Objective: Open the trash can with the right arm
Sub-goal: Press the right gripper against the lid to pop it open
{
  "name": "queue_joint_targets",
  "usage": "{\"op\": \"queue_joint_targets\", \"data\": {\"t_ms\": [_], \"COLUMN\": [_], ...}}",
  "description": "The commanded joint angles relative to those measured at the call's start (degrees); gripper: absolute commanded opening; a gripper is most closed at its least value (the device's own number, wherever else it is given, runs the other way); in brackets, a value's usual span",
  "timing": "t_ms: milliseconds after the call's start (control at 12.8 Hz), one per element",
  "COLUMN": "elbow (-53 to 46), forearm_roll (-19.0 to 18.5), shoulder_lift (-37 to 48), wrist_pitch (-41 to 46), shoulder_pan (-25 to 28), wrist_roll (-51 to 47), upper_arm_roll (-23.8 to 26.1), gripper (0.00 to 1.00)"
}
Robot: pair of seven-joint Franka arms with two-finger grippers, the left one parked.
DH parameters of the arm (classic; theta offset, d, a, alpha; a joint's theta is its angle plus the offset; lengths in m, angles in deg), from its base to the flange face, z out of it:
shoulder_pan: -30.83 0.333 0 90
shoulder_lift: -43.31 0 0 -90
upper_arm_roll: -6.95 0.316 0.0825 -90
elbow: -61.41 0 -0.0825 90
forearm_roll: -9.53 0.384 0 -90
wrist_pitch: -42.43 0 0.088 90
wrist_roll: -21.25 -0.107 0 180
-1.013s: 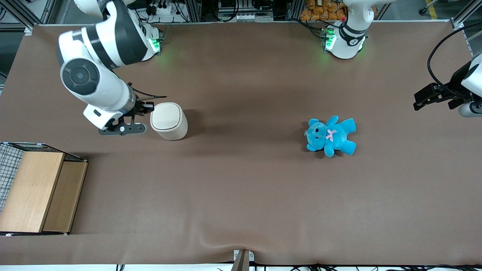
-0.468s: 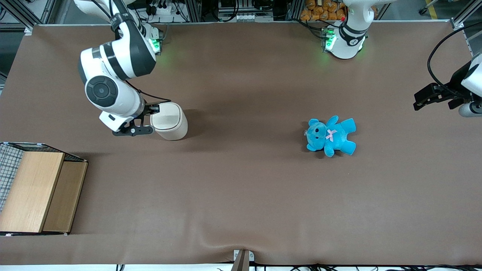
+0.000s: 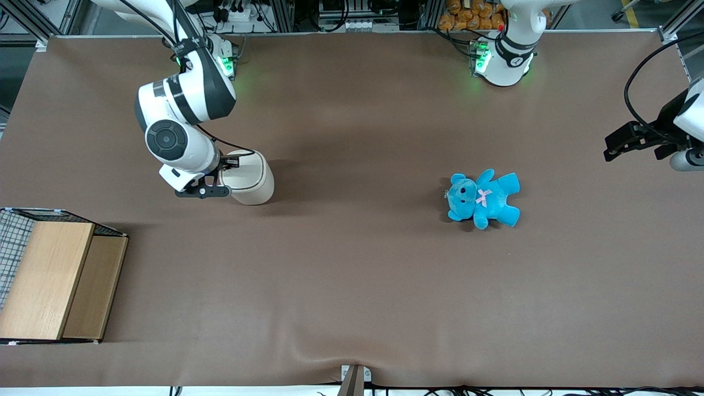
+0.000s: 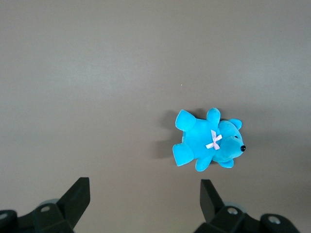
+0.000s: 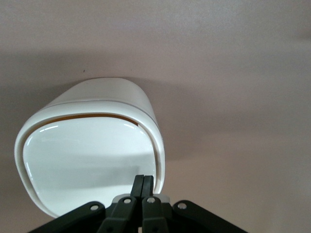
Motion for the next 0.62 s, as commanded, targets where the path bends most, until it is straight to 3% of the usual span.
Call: {"op": "queue_joint_targets", "data": {"t_ms": [0,545], "elbow": [2.51,3.47], "forearm_roll": [-0.81,-0.81], "shoulder_lift": [2.20,0.53], "wrist_pitch": [-1.45,-4.96], "shoulder_pan": [0.71,0.71], "wrist_roll": [-1.91,-2.00], "upper_arm_roll": [-0.17,-0.17], "gripper": [0.00,0.00]}}
